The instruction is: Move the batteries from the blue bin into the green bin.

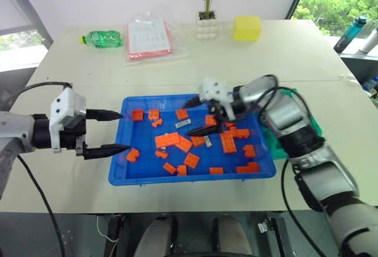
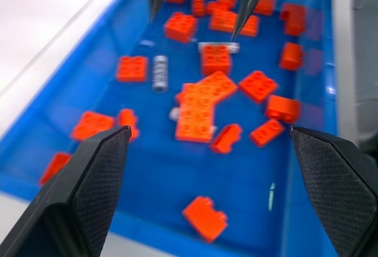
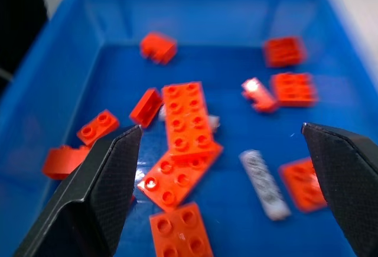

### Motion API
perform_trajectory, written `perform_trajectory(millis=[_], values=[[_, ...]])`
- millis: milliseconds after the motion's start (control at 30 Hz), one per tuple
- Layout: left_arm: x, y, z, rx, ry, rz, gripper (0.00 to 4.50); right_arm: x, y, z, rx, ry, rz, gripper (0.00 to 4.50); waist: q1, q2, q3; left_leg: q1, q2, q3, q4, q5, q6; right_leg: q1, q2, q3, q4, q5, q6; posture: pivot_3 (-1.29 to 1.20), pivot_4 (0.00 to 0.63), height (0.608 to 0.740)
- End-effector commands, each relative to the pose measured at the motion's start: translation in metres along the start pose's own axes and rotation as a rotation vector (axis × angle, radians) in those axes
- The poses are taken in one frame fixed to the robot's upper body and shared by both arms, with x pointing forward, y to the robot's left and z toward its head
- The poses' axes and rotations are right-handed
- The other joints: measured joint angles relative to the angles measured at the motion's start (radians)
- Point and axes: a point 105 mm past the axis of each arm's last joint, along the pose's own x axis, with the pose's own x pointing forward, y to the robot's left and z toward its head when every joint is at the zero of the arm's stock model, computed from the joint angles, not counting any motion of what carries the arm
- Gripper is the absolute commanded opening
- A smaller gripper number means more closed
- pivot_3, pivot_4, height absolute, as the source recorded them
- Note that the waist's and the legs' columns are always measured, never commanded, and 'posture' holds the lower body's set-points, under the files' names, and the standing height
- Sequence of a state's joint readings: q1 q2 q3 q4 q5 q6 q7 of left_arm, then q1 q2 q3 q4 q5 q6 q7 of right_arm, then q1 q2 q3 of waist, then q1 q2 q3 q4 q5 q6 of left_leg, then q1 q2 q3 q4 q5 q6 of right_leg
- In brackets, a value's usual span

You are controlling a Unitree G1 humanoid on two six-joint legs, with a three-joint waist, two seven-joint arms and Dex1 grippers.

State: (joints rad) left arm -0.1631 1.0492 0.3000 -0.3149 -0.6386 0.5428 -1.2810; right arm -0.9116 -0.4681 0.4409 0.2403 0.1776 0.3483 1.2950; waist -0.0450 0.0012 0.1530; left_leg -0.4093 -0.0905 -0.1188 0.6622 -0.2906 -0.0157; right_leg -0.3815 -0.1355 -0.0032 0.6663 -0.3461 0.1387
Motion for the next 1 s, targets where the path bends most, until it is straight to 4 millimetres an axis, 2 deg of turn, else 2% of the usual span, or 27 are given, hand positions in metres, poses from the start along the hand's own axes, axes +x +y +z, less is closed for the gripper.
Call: perform_trajectory(millis=[33,200,433,567,600,667,733,800,933,1000], values=[[0.0,-0.006,0.008,0.037,0.002,-0.017,4.5,0.016,-0.001,0.0,-0.07,0.019,0.02,4.44,-0.002,0.0,0.0,0.0,0.0,0.0,0.0,0.0,0.0,0.0,0.0,0.0,0.0,0.0,0.0,0.0,0.15,0.726],[0.001,-0.008,0.01,0.038,-0.006,-0.008,4.5,0.039,0.001,-0.01,-0.08,0.031,0.041,4.44,-0.007,0.0,0.0,0.0,0.0,0.0,0.001,0.0,0.0,0.0,0.001,0.0,0.001,0.0,0.0,0.0,0.15,0.726],[0.003,-0.008,0.011,0.041,-0.01,0.0,4.5,0.06,-0.002,-0.014,-0.056,0.016,0.03,4.44,-0.027,0.0,0.0,0.0,0.0,-0.002,0.001,0.0,-0.001,0.0,0.001,0.0,0.003,0.0,0.0,0.0,0.15,0.726],[0.003,-0.006,0.012,0.045,-0.014,0.005,4.5,0.06,-0.003,-0.007,-0.034,-0.038,0.031,3.2,-0.028,0.0,0.0,0.0,0.0,-0.002,0.001,0.001,-0.001,-0.002,0.001,0.0,0.004,0.0,0.0,0.0,0.15,0.726],[0.003,-0.005,0.011,0.045,-0.013,0.006,4.5,0.059,-0.002,-0.005,-0.031,-0.047,0.034,2.59,-0.027,0.0,0.0,0.0,0.0,-0.002,0.001,0.001,-0.001,-0.002,0.001,0.0,0.004,0.0,0.0,0.0,0.15,0.726],[0.004,-0.004,0.01,0.045,-0.011,0.007,4.5,0.056,-0.002,0.001,-0.019,-0.073,0.032,1.76,-0.027,0.0,0.0,0.0,0.0,-0.002,0.001,0.001,-0.001,-0.002,0.001,0.0,0.004,0.0,0.0,0.0,0.15,0.726],[0.005,-0.002,0.009,0.046,-0.012,0.006,4.5,0.055,-0.004,0.009,0.0,-0.105,0.028,1.76,-0.027,0.0,0.0,0.0,0.0,-0.002,0.001,0.001,-0.001,-0.002,0.001,0.0,0.004,0.0,0.0,0.0,0.15,0.726],[0.006,-0.001,0.009,0.048,-0.015,0.005,4.5,0.063,-0.007,0.021,0.016,-0.144,0.005,1.76,-0.028,0.0,0.0,0.0,0.0,-0.002,0.001,0.001,-0.001,-0.002,0.001,0.0,0.005,0.0,0.0,0.0,0.15,0.726],[0.009,0.0,0.009,0.051,-0.021,0.001,4.5,0.087,-0.013,0.04,0.017,-0.175,-0.037,1.76,-0.037,0.0,0.0,0.0,0.0,-0.002,0.001,0.001,-0.001,-0.005,0.001,0.0,0.008,0.0,0.0,0.0,0.15,0.726],[0.01,0.0,0.009,0.053,-0.025,-0.001,4.5,0.101,-0.015,0.046,0.019,-0.167,-0.059,1.76,-0.043,0.0,0.0,0.0,0.0,-0.002,0.001,0.001,-0.001,-0.008,0.001,0.0,0.017,0.0,0.0,0.0,0.15,0.726]])
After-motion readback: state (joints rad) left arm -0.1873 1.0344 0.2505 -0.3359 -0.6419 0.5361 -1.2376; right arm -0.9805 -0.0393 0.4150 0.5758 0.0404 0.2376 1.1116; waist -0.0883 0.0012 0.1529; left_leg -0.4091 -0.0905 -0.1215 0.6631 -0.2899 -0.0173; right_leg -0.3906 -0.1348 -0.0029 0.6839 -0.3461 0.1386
